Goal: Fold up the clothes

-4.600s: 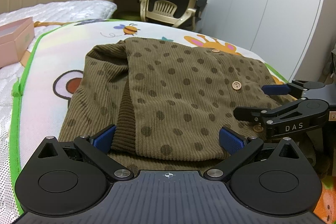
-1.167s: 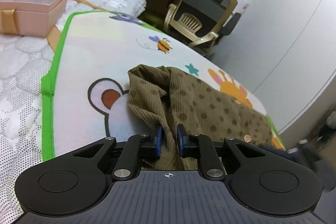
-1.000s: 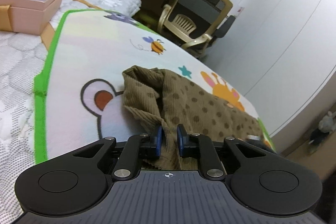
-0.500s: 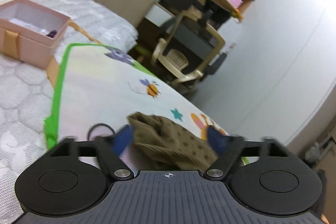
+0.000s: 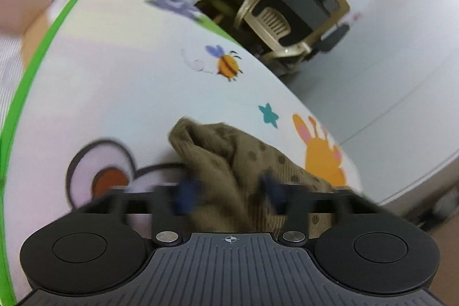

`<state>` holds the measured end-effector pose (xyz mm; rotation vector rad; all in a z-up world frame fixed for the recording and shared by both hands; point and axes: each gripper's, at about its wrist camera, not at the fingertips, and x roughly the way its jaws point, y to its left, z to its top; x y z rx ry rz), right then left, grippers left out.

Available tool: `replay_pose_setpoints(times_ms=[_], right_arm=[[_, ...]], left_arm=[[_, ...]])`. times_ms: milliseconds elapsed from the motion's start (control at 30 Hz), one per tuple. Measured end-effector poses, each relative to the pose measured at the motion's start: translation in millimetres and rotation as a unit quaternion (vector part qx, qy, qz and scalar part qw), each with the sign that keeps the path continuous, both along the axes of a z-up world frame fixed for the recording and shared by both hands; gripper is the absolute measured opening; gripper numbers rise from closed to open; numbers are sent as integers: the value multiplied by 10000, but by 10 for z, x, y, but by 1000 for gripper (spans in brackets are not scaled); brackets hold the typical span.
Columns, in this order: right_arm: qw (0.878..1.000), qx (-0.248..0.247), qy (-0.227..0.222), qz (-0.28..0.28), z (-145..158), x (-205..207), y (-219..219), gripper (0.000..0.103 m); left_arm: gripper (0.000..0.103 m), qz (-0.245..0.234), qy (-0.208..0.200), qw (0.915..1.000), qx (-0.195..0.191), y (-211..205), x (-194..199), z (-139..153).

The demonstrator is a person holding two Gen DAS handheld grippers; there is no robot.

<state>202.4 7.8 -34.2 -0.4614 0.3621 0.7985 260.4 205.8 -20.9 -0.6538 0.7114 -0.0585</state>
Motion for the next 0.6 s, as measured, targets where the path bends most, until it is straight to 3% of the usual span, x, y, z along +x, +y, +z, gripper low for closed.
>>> replay_pose_setpoints(times_ms=[133,267,367,500,600], right_arm=[[9990,439,-13,-89,164,3,-273,6],[9937,1068,-92,-326,444,0,-795,6],[9879,1409,-174,-619,573,-19,-1283,6],[9787,1578,64,-1308,507,45,-1924,6],[9698,1498,489,-1862,293,224,-2265,6]], left_arm=[[20,-241,-310,9968,701,-309,1,427],[20,-758,-748,9888,1045,-825,29,879],[20,-1311,-943,9807,1098,-1409,137,1093],[22,-2336,-895,9627,1033,-2255,393,1061],[35,-2978,-720,9477,889,-2731,519,935]])
